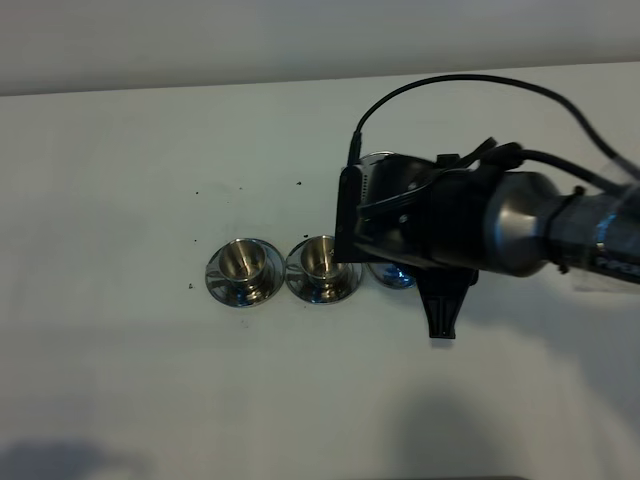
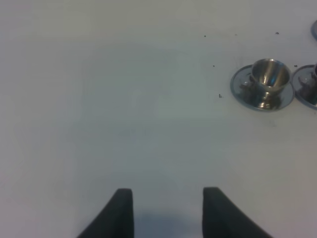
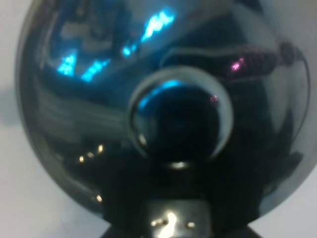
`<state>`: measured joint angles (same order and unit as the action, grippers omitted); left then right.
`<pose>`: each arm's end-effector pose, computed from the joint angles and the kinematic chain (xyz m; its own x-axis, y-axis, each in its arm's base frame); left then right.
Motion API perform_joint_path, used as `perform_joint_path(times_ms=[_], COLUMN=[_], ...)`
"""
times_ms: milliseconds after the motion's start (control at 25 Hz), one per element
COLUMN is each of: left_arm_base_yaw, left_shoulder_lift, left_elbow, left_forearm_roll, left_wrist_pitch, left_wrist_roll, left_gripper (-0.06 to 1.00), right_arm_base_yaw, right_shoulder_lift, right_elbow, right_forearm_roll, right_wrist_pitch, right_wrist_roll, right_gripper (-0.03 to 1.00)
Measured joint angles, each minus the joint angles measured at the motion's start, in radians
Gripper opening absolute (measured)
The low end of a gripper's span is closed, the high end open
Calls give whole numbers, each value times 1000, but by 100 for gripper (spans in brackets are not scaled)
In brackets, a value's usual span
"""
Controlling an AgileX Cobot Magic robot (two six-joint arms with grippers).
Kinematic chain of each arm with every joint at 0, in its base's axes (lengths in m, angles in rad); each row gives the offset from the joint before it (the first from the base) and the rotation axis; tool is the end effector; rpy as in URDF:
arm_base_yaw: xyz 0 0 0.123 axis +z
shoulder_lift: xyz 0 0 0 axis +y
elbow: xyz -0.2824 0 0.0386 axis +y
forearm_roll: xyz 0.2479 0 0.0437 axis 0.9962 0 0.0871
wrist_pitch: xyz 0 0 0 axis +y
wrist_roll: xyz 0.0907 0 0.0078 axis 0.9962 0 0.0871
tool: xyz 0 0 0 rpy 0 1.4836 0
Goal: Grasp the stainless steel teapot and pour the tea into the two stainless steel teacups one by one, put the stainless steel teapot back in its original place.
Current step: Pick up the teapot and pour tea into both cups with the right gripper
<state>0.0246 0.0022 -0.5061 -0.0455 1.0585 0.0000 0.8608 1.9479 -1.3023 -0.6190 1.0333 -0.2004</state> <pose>-0.0051 -0.0037 0.2791 -0.4502 -0.0334 -0.8923 0.0008 0.9993 -0.0378 0.2755 0.2509 0.1784 -0.2229 -0.9546 0.1974 -0.8800 0.1099 -0.4620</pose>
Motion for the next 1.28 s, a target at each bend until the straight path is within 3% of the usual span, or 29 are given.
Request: perform_joint_path(times_ms=[280,1280], left_arm_base_yaw=[0,0], left_shoulder_lift=[0,0], left_elbow=[0,0], left_forearm_roll=[0,0], left_wrist_pitch=[0,0], left_wrist_roll=[0,0], left_gripper=[37,37], right_arm_base_yaw=[11,61], right_shoulder_lift=[53,68], right_elbow=[-76,-77], right_forearm_roll=[-67,-172], right_wrist_pitch=[33,97], right_wrist_roll=[-1,-66], right_gripper=[18,18])
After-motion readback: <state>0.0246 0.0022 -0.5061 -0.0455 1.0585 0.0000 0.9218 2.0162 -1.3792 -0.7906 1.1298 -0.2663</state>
